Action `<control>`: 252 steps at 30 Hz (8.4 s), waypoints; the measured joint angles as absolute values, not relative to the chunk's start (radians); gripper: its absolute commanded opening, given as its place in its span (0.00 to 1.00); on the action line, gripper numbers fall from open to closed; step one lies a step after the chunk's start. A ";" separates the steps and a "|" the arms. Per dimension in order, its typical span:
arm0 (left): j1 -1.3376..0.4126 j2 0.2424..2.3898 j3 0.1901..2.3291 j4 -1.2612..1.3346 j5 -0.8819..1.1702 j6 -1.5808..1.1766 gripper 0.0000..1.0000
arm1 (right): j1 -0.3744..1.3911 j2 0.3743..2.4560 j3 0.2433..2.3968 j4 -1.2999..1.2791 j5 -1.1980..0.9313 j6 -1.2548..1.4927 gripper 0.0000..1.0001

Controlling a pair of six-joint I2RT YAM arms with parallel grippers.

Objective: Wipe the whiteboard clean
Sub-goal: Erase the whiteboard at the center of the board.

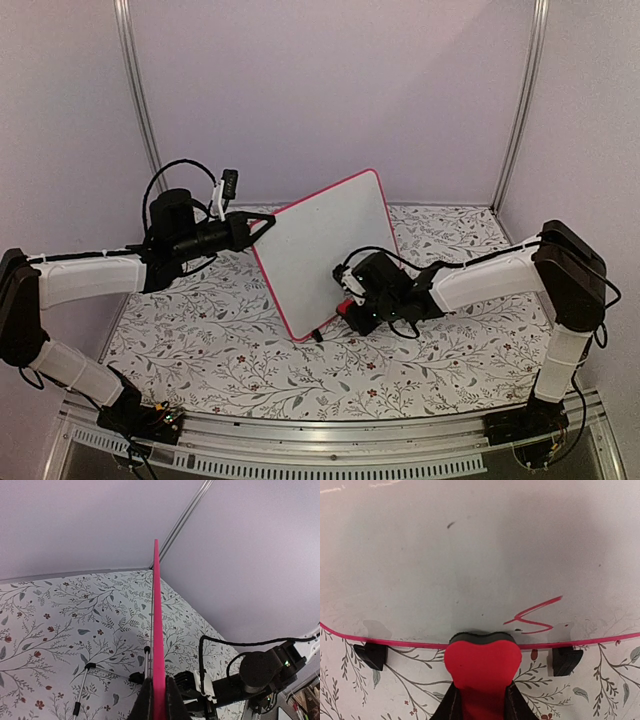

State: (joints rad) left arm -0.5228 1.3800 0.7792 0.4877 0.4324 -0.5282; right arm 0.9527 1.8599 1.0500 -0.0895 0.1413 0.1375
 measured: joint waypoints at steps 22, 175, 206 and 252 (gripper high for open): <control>-0.522 1.380 0.779 0.480 0.409 -0.546 0.00 | 0.860 1.821 1.135 -0.093 0.153 0.124 0.22; -0.520 1.373 0.779 0.489 0.408 -0.531 0.00 | 0.772 1.922 0.891 0.450 -0.494 1.022 0.21; -0.520 1.373 0.779 0.488 0.418 -0.532 0.00 | 0.749 1.685 1.105 0.105 -0.244 0.742 0.22; -0.503 1.374 0.779 0.489 0.417 -0.532 0.00 | 0.963 1.973 1.254 -0.220 -0.163 0.288 0.21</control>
